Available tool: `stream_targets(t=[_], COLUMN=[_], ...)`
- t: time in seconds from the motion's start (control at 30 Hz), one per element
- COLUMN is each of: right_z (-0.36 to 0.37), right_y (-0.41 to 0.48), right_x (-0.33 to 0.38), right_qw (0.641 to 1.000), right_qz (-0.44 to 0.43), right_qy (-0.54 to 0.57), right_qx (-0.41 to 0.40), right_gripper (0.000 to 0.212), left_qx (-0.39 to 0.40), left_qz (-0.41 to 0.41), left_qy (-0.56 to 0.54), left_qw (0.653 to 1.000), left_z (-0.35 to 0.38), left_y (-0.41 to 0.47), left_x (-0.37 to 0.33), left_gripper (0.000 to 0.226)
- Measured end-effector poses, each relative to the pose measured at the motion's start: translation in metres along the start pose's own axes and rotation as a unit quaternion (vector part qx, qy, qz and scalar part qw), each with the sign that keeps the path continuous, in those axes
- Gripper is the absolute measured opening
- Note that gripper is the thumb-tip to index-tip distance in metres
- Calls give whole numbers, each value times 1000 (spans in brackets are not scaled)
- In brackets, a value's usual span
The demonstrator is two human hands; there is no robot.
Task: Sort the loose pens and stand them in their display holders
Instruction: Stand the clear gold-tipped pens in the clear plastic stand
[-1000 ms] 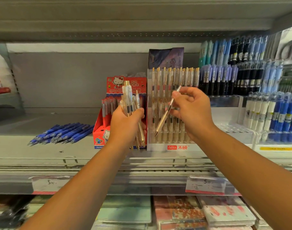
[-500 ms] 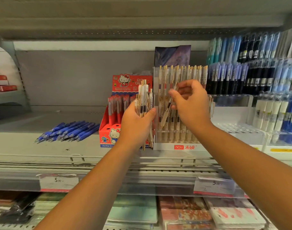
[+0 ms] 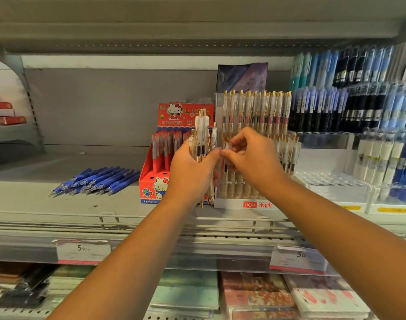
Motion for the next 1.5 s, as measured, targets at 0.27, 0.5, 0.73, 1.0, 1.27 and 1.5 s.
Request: stream_targets(t=[0.27, 0.5, 0.73, 1.0, 1.27, 1.5], right_z=[-6, -16, -18, -23, -43, -49], right_y=[-6, -13, -18, -23, -13, 0], right_x=[6, 9, 16, 10, 5, 4], right_qw=[999, 987, 930, 911, 931, 960], right_qz=[-29, 72, 160, 171, 130, 76], right_qy=[-32, 142, 329, 376, 332, 239], right_qx=[19, 6, 37, -3, -82, -127], right_gripper=[10, 16, 25, 17, 26, 27], left_qx=[27, 50, 114, 111, 24, 13], left_qz=[-15, -9, -11, -26, -21, 7], left_qy=[-3, -18, -37, -42, -14, 27], left_qw=[1000, 999, 993, 993, 999, 1000], left_z=[1, 3, 8, 10, 4, 2], left_y=[-1, -2, -5, -5, -1, 0], left_x=[-1, 0, 1, 1, 1, 3], left_gripper=[15, 11, 16, 16, 13, 14])
Point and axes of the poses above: each hand's wrist, its own y-axis towards the middle knuckle, its own z-axis out of the palm, x = y × z, the point moved 3 cm from there along y, towards the middle knuckle, and after that the axes turned 9 degrees about y, right-handed, at the moved point
